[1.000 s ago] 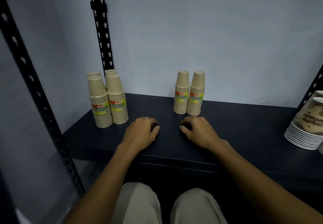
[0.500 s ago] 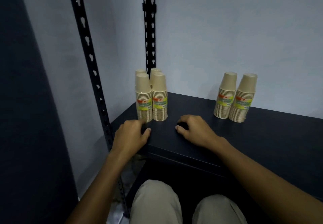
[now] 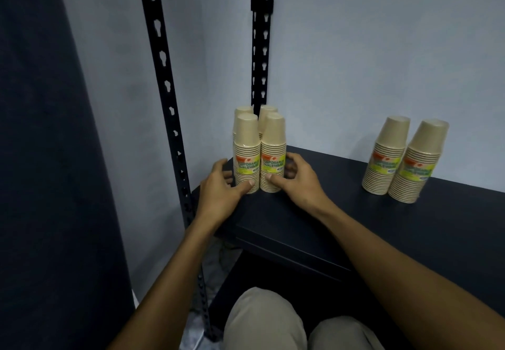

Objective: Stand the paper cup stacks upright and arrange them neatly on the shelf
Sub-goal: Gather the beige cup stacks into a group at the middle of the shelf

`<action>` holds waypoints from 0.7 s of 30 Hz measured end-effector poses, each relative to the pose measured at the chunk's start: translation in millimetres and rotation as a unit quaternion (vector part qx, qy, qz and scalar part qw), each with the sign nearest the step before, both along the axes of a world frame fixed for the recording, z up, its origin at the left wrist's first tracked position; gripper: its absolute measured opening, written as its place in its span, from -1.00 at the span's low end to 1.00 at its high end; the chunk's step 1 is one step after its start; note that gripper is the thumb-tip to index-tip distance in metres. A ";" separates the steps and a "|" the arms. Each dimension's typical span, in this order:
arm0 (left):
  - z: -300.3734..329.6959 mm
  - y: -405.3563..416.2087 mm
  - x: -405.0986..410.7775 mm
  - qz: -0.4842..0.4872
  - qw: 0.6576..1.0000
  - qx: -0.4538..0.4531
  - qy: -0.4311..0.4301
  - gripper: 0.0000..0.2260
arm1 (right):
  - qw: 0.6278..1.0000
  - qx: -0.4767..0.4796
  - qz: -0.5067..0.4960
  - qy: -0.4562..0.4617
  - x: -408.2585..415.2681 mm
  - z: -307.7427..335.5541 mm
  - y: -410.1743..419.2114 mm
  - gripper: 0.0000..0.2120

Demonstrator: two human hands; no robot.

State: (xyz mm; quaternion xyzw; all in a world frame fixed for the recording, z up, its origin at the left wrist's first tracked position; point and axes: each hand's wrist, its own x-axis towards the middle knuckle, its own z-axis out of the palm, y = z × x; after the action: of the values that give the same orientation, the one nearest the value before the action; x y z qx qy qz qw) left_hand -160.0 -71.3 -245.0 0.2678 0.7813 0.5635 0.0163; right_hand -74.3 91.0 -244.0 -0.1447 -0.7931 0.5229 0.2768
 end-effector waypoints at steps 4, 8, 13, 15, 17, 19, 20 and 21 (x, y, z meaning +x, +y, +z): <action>0.3 5.3 3.1 -0.009 1.000 0.021 0.007 -0.36 | 1.000 0.008 -0.003 0.017 -0.2 -1.3 -0.8 -0.44; -1.5 8.7 3.2 -0.005 1.000 0.025 0.013 -0.49 | 1.000 0.009 -0.003 0.026 2.0 -1.4 -1.5 -0.50; 0.5 13.3 9.5 -0.020 0.999 0.019 0.027 -0.61 | 1.000 0.007 -0.019 0.023 11.2 -0.7 -0.9 -0.50; 0.9 17.4 12.1 -0.032 0.999 0.016 0.029 -0.61 | 0.999 0.005 -0.028 0.022 18.5 0.0 1.8 -0.51; 0.6 22.6 17.1 -0.042 0.999 0.012 0.033 -0.62 | 0.999 0.004 -0.037 0.020 27.7 0.7 5.9 -0.51; 0.9 29.7 23.4 -0.056 0.998 0.009 0.034 -0.62 | 0.999 0.005 -0.049 0.019 38.7 1.0 11.2 -0.50; 1.3 34.0 26.9 -0.067 0.997 0.009 0.032 -0.62 | 0.998 0.006 -0.056 0.019 45.0 0.8 14.0 -0.50; 1.6 38.6 30.7 -0.079 0.996 0.008 0.030 -0.63 | 0.998 0.006 -0.065 0.018 51.8 0.8 17.2 -0.49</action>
State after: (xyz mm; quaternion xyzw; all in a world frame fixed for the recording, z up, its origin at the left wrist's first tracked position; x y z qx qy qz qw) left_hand -129.4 -32.7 -243.4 0.3452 0.7533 0.5588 0.0350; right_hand -22.5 108.2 -243.3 -0.1847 -0.7803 0.5014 0.3250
